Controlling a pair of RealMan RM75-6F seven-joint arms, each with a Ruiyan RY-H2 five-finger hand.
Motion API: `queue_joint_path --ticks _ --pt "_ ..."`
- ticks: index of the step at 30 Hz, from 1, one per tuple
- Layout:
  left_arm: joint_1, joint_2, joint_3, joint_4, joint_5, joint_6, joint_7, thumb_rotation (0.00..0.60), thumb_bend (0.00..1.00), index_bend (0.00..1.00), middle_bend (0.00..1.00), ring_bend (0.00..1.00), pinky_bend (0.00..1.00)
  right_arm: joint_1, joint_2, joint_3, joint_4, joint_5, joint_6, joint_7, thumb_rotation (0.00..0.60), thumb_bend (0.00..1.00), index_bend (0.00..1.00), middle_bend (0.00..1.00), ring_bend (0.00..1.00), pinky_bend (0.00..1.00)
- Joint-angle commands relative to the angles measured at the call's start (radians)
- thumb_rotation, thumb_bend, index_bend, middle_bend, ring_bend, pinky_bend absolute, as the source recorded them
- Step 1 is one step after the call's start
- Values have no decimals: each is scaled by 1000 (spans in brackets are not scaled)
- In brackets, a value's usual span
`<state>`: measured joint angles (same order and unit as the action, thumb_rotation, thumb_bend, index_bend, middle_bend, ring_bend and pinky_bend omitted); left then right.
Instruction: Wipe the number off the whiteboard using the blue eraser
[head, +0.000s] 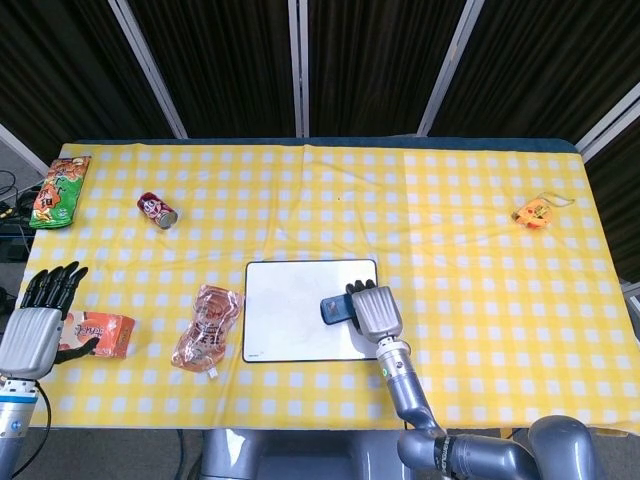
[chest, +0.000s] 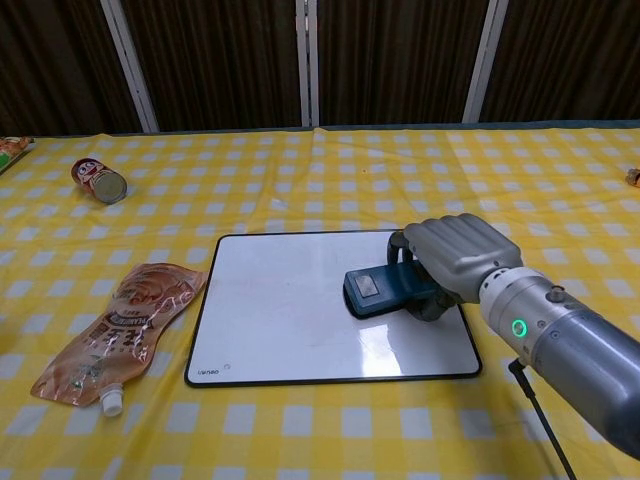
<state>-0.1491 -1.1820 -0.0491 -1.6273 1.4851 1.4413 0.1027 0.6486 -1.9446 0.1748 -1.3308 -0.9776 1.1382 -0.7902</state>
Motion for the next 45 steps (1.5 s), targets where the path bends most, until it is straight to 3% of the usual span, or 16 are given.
queue_joint_path --ticks 1,8,27,36,45 --pt "0 -1 0 0 0 0 1 600 135 0 0 0 0 -7 6 -17 -33 -9 15 -23 600 444 839 749 718 741" --pt "0 -2 1 0 1 2 3 600 134 0 0 0 0 -7 15 -13 -50 9 25 -58 600 444 839 749 719 740" --pt "-1 -6 -2 7 -4 3 5 600 135 0 0 0 0 0 6 22 137 -61 66 -6 600 444 840 749 718 741" --pt "1 -7 -1 5 0 8 9 600 134 0 0 0 0 -25 81 40 86 -86 115 -5 600 444 839 749 718 740" --pt "6 -8 6 0 14 18 20 600 134 0 0 0 0 -123 237 29 -35 -125 195 102 600 443 837 748 718 741"
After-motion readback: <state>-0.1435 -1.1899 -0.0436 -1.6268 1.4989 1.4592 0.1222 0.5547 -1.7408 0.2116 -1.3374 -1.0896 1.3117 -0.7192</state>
